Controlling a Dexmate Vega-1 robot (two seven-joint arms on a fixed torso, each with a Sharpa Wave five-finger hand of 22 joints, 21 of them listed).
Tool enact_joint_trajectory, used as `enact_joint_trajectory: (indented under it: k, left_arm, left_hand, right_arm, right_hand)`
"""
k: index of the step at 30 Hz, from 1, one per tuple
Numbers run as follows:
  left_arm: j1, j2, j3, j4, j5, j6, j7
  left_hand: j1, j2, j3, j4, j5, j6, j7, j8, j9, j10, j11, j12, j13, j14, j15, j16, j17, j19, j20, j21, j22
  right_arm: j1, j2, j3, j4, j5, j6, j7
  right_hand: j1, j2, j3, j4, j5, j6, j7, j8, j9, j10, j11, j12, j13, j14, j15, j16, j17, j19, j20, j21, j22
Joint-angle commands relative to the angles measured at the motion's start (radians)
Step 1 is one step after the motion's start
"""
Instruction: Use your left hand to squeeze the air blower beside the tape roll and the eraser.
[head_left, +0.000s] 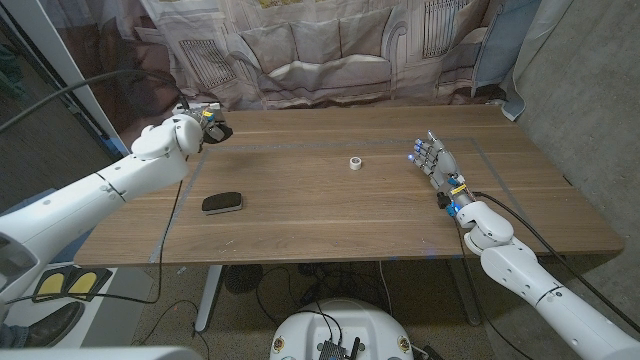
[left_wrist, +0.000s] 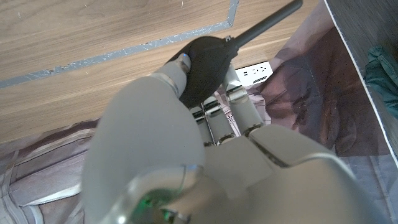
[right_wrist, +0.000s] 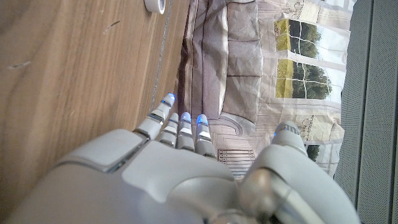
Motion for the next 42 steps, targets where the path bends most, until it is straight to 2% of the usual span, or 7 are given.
enact_joint_trajectory:
  k: [1, 12, 17, 29, 37, 42]
  left_arm:
    - [-0.015, -0.017, 0.017, 0.026, -0.014, -0.005, -0.014]
    - [-0.007, -0.017, 0.010, 0.033, -0.030, -0.004, 0.006]
    - [-0.012, -0.024, 0.012, 0.044, -0.041, -0.012, 0.008]
    - [-0.033, -0.042, 0.032, 0.079, -0.044, -0.043, 0.005]
    - [-0.037, -0.038, 0.040, 0.070, -0.029, -0.041, 0.000]
    - [-0.038, -0.043, 0.039, 0.076, -0.028, -0.051, 0.004]
  left_hand:
    - [0.015, 0.002, 0.012, 0.002, 0.009, 0.028, -0.001, 0.008, 0.007, 0.022, 0.001, 0.010, 0.008, 0.023, -0.002, 0.010, 0.004, 0.021, -0.010, 0.016, 0.004]
    - [0.024, 0.002, 0.027, 0.005, 0.007, 0.087, -0.003, 0.024, 0.014, 0.079, -0.006, 0.029, 0.024, 0.088, -0.026, 0.026, 0.011, 0.067, -0.042, 0.052, 0.006]
    - [0.032, 0.003, 0.033, 0.004, 0.007, 0.122, -0.011, 0.038, 0.022, 0.096, -0.012, 0.035, 0.031, 0.108, -0.031, 0.031, 0.015, 0.078, -0.051, 0.065, 0.007]
    - [0.038, 0.002, 0.036, 0.003, 0.005, 0.149, -0.008, 0.048, 0.030, 0.113, -0.008, 0.039, 0.039, 0.125, -0.035, 0.037, 0.023, 0.093, -0.064, 0.082, 0.006]
    - [0.014, -0.011, 0.028, 0.017, 0.000, 0.116, -0.009, 0.027, 0.029, 0.086, -0.005, 0.025, 0.049, 0.090, -0.027, 0.016, 0.023, 0.055, -0.056, 0.082, 0.005]
    - [-0.006, -0.013, 0.022, 0.027, -0.002, 0.104, -0.009, 0.019, 0.029, 0.076, -0.006, 0.020, 0.052, 0.085, -0.026, 0.012, 0.023, 0.049, -0.056, 0.084, 0.005]
  right_arm:
    - [0.004, 0.000, -0.002, 0.008, 0.005, -0.010, 0.007]
    - [0.016, 0.005, -0.006, 0.012, 0.002, -0.010, 0.007]
    - [0.016, 0.008, -0.004, 0.011, 0.004, -0.006, 0.006]
    - [0.005, 0.007, 0.003, 0.007, 0.003, 0.001, -0.004]
    - [-0.002, 0.010, 0.007, 0.010, 0.005, 0.013, -0.002]
    - [-0.018, -0.013, 0.017, -0.023, 0.001, -0.002, -0.014]
  right_hand:
    - [0.003, 0.012, -0.002, -0.006, -0.002, 0.004, 0.009, -0.004, 0.002, 0.005, 0.000, -0.003, 0.006, 0.000, 0.004, -0.001, 0.003, 0.006, 0.002, -0.001, 0.003]
    - [0.003, 0.012, -0.002, -0.006, -0.002, 0.004, 0.008, -0.004, 0.002, 0.006, 0.000, -0.003, 0.006, 0.001, 0.004, -0.001, 0.003, 0.006, 0.002, -0.001, 0.003]
    - [0.004, 0.012, -0.002, -0.006, -0.002, 0.004, 0.009, -0.004, 0.002, 0.005, -0.001, -0.004, 0.006, 0.001, 0.004, -0.001, 0.003, 0.006, 0.001, -0.001, 0.003]
    - [0.004, 0.013, -0.003, -0.006, -0.002, 0.004, 0.009, -0.004, 0.002, 0.005, 0.000, -0.004, 0.006, 0.002, 0.004, -0.001, 0.003, 0.007, 0.001, -0.001, 0.003]
    - [0.004, 0.013, -0.003, -0.006, -0.002, 0.004, 0.008, -0.004, 0.002, 0.005, -0.002, -0.004, 0.006, 0.002, 0.003, -0.001, 0.003, 0.007, 0.001, -0.001, 0.003]
    - [0.004, 0.013, -0.003, -0.006, -0.002, 0.004, 0.008, -0.004, 0.002, 0.005, -0.002, -0.003, 0.006, 0.002, 0.003, -0.001, 0.003, 0.007, 0.000, -0.001, 0.003]
